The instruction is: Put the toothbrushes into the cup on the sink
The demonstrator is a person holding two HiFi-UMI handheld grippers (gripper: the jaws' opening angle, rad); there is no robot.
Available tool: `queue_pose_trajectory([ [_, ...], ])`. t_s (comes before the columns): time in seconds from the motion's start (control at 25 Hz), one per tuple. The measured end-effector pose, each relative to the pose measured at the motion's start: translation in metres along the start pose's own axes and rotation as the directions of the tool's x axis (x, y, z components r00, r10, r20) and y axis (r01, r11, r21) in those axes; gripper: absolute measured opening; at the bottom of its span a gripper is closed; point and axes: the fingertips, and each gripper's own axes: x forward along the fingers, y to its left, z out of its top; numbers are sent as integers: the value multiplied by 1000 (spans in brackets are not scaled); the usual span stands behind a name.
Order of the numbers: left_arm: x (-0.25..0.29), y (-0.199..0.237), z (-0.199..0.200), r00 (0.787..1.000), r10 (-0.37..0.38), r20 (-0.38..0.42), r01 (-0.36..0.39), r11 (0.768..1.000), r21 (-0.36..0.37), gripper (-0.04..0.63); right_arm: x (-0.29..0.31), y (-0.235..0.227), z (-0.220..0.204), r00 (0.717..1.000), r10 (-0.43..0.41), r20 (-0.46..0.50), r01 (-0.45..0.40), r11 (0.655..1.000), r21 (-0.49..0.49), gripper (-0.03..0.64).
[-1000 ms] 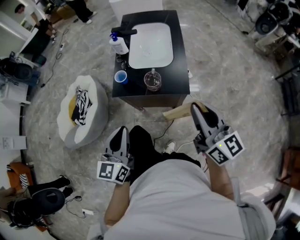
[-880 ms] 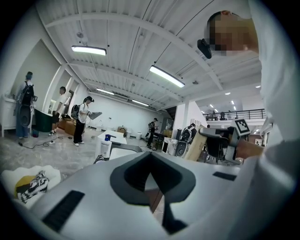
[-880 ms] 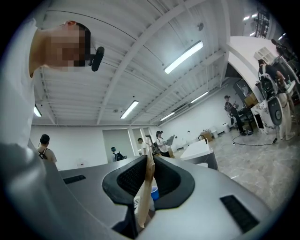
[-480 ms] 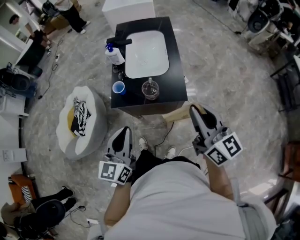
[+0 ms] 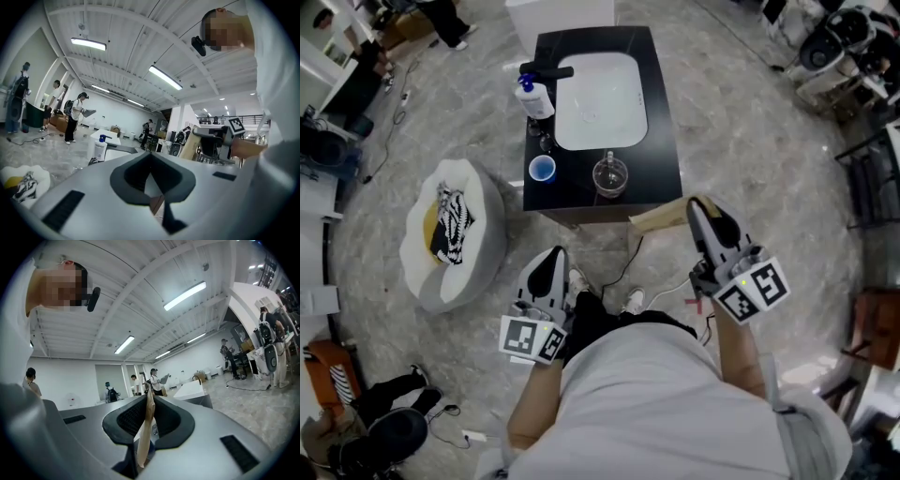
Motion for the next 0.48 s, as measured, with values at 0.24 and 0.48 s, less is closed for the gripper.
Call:
queue_pose_trajectory([
  [0.24,13,9,-3,999,-36,-6,35,999,-16,3,28,-13,0,1000,-26,3,26,1000,-10,64],
  [0.48,20,22,-14,998,-44,-33,43,998,-42,3,55,-31,-4,999,-53,10,53,999,3,64],
])
